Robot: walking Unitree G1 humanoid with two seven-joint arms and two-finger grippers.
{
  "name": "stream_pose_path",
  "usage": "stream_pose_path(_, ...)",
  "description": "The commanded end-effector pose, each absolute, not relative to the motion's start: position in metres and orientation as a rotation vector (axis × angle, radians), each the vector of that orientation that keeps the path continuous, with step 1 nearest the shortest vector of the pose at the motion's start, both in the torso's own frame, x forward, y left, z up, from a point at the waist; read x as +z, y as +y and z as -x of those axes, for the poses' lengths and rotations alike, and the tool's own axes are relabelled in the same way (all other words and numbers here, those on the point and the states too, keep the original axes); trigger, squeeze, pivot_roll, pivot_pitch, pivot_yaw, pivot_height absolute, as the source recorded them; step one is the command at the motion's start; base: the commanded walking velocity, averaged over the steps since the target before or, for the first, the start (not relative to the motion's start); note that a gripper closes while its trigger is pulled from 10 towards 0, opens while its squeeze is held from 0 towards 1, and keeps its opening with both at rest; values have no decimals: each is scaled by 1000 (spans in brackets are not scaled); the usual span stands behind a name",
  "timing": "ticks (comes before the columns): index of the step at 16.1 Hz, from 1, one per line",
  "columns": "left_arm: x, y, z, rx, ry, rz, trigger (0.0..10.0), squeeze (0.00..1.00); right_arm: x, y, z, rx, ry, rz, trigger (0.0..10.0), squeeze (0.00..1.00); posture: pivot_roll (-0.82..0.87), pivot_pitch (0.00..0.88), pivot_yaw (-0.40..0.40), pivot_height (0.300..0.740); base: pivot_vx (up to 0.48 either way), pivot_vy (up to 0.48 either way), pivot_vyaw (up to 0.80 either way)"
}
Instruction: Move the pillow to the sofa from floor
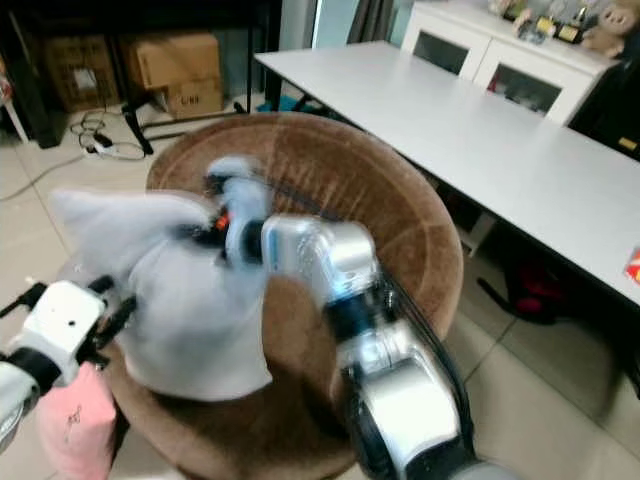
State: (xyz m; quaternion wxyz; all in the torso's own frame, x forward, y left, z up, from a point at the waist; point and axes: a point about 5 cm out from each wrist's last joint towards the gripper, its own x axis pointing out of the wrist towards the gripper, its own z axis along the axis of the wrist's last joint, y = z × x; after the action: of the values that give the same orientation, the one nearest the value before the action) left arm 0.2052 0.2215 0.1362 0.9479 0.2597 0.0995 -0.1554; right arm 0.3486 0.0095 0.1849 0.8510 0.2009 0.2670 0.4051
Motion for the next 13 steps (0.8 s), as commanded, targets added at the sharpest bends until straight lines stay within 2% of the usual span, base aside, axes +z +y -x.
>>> stream_pose_path(1, 137, 214, -204, -368, 197, -513, 10000, 188, 195, 12, -362, 734, 520, -636, 10000, 0, 117, 0, -120, 740, 0, 0, 0)
stream_pose_path(2, 137, 213, -204, -373, 199, -511, 10000, 192, 185, -4, -372, 609, 553, -778, 10000, 0, 115, 0, -119, 740, 0, 0, 0)
stream_pose_path(3, 137, 213, -204, -375, 200, -509, 10000, 192, 180, -11, -375, 557, 566, -841, 10000, 0, 115, 0, -119, 740, 0, 0, 0)
stream_pose_path(5, 139, 214, -203, -385, 199, -504, 10000, 192, 140, -59, -383, 217, 644, -957, 10000, 0, 111, 0, -115, 740, 0, 0, 0)
stream_pose_path(7, 140, 214, -204, -400, 201, -499, 10000, 188, 117, -87, -381, 1, 693, -1005, 10000, 0, 111, 0, -115, 740, 0, 0, 0)
stream_pose_path(10, 140, 210, -207, -441, 198, -485, 10000, 188, 96, -116, -375, -192, 714, -1032, 10000, 0, 109, 0, -116, 740, 0, 0, 0)
stream_pose_path(13, 146, 209, -211, -470, 178, -465, 10000, 180, 97, -141, -378, -322, 646, -929, 10000, 0, 103, 0, -110, 740, 0, 0, 0)
